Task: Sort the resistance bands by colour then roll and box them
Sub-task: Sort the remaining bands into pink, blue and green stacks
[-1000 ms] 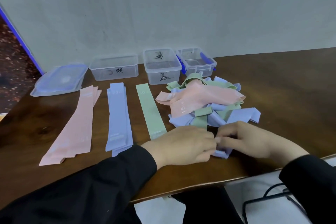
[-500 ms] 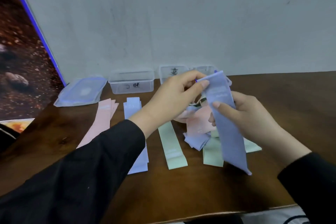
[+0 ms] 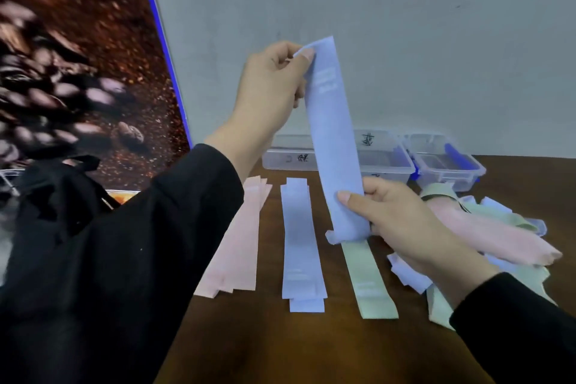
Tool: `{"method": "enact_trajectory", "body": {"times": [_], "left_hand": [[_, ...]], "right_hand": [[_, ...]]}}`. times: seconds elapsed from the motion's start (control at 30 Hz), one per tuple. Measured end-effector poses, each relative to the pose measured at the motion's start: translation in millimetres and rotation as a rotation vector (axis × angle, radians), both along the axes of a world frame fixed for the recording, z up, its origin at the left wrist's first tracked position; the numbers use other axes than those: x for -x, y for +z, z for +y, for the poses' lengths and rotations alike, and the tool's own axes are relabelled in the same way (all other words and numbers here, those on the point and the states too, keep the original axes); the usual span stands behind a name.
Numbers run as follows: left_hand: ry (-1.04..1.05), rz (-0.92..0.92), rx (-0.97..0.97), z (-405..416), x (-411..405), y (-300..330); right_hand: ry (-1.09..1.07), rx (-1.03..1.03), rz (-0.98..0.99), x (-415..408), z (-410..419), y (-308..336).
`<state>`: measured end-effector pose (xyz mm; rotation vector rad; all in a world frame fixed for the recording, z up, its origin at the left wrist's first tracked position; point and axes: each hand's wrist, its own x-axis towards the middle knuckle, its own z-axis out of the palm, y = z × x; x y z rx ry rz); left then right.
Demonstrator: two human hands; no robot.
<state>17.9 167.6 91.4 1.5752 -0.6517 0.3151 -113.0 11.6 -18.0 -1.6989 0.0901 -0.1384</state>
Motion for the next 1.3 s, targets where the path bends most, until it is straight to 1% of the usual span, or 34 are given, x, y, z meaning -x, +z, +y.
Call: {"method": "enact_trajectory", "body": {"times": [0.1, 0.13, 0.2, 0.3, 0.37, 0.43, 0.5, 0.53, 0.6, 0.63, 0.67, 0.73, 0.83, 0.97, 1.03, 1.1, 1.2, 1.27, 1.3], "left_hand": [[0.088, 0.028, -0.027, 13.9, -30.7, 0.3], [0.108, 0.043, -0.056, 16.4, -40.5, -2.8], [0.141, 0.08, -0.153, 17.7, -57.8, -14.3], [0.173, 0.148, -0.306, 13.3, -80.1, -45.4], [0.172, 0.191, -0.385, 8.5, -90.4, -70.5], [0.159, 0.222, -0.459, 3.5, -98.3, -94.4], [0.148, 0.248, -0.504, -0.3, -102.4, -113.7], [0.141, 0.265, -0.516, -2.1, -103.2, -122.5], [0.107, 0.3, -0.585, -5.5, -99.3, -139.5], [0.091, 0.284, -0.657, -7.7, -96.5, -149.7], [0.091, 0.237, -0.745, -9.1, -92.4, -160.3], [0.126, 0.115, -0.854, -11.8, -77.7, -178.5], [0.104, -0.068, -0.971, -14.9, -46.0, -203.2], [0.152, -0.093, -1.077, -10.7, -18.6, -228.1], [0.184, -0.109, -1.06, -10.3, -16.7, -230.7], [0.196, -0.131, -1.014, -10.7, -15.2, -228.1], [0.147, -0.167, -0.914, -9.0, -8.6, -222.2], [0.089, -0.197, -0.866, -9.1, -0.8, -218.1], [0.063, -0.211, -0.852, -9.7, 2.1, -216.6]], "right_hand": [[0.003, 0.06, 0.069, -4.4, 19.8, -17.5], [0.019, 0.051, 0.088, -4.1, 24.7, -25.0], [0.049, 0.0, 0.124, -1.1, 34.5, -38.2], [0.036, -0.051, 0.177, 2.1, 45.3, -55.3], [0.034, 0.002, 0.198, 2.5, 51.7, -65.1], [0.017, 0.104, 0.213, 1.0, 56.5, -73.1], [0.007, 0.282, 0.229, -1.2, 58.9, -83.2], [0.005, 0.467, 0.233, -3.1, 59.1, -87.5], [-0.021, 0.936, 0.199, -3.3, 59.7, -92.3], [-0.042, 1.059, 0.166, -2.0, 60.0, -94.3], [-0.054, 1.098, 0.139, -1.3, 60.8, -96.8], [-0.075, 1.1, 0.082, -1.6, 59.5, -105.1], [-0.108, 1.075, -0.087, -3.6, 53.5, -123.5], [-0.122, 1.038, -0.132, -0.5, 53.3, -128.0], [-0.164, 1.0, -0.175, 2.2, 51.9, -123.6], [-0.232, 0.994, -0.279, 6.7, 46.6, -115.5], [-0.313, 0.987, -0.426, 15.8, 22.0, -98.7], [-0.281, 1.033, -0.461, 22.4, -7.9, -88.0], [-0.24, 1.1, -0.434, 24.7, -24.6, -84.2]]}}
